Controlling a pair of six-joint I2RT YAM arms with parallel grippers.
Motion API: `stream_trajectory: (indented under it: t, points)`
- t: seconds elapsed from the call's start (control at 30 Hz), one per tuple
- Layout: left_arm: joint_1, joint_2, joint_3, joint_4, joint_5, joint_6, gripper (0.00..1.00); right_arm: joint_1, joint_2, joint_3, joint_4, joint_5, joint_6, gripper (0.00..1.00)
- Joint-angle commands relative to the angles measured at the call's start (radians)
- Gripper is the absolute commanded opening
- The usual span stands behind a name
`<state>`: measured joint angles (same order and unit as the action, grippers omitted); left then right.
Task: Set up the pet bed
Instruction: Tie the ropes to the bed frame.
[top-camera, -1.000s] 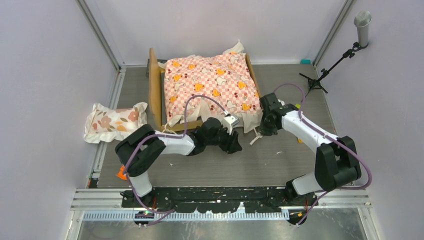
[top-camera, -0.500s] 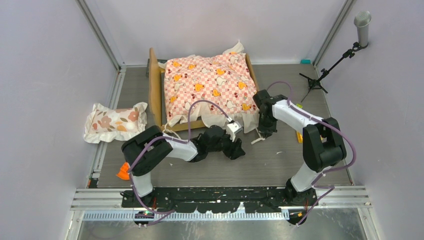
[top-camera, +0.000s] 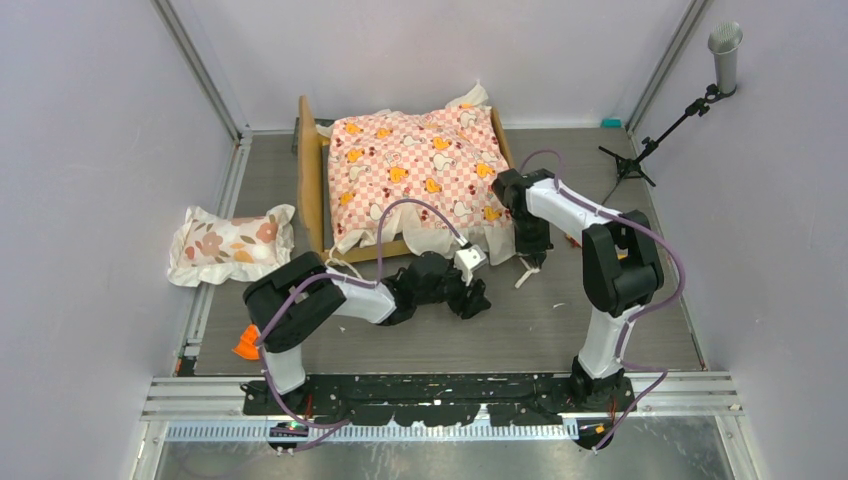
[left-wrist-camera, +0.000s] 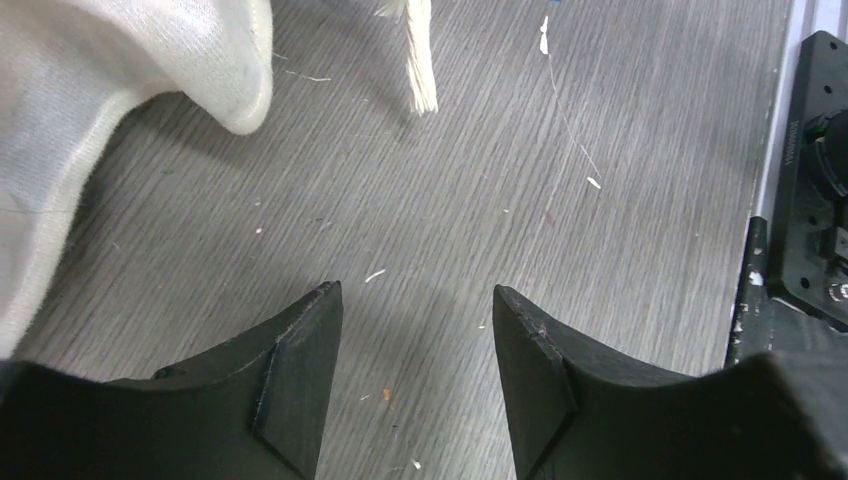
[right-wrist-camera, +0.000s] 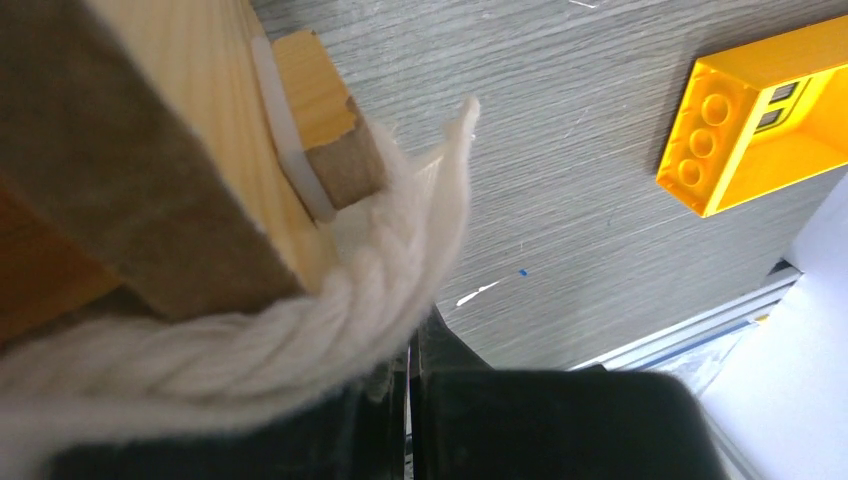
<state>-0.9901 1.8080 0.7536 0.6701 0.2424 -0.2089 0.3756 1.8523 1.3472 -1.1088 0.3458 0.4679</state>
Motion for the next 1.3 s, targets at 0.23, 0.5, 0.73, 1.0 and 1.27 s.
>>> stream_trajectory:
  t: [0.23, 0.5, 0.73, 1.0, 1.27]
  points:
    - [-0.074, 0.017, 0.043, 0.186, -0.104, 0.225, 0.69, 0.008, -0.006, 0.067, -0.063, -0.069, -0.064, 0.01]
    - [-0.147, 0.067, 0.079, 0.255, -0.197, 0.557, 0.72, 0.009, -0.013, 0.075, -0.070, -0.133, -0.077, 0.01]
    - [-0.153, 0.177, 0.065, 0.460, -0.182, 0.860, 0.79, 0.008, -0.022, 0.067, -0.069, -0.147, -0.082, 0.01]
    - [-0.152, 0.306, 0.169, 0.512, -0.214, 0.938, 0.65, 0.007, -0.030, 0.055, -0.060, -0.168, -0.080, 0.01]
    - [-0.152, 0.305, 0.213, 0.486, -0.209, 0.900, 0.62, 0.007, -0.033, 0.040, -0.047, -0.175, -0.080, 0.01]
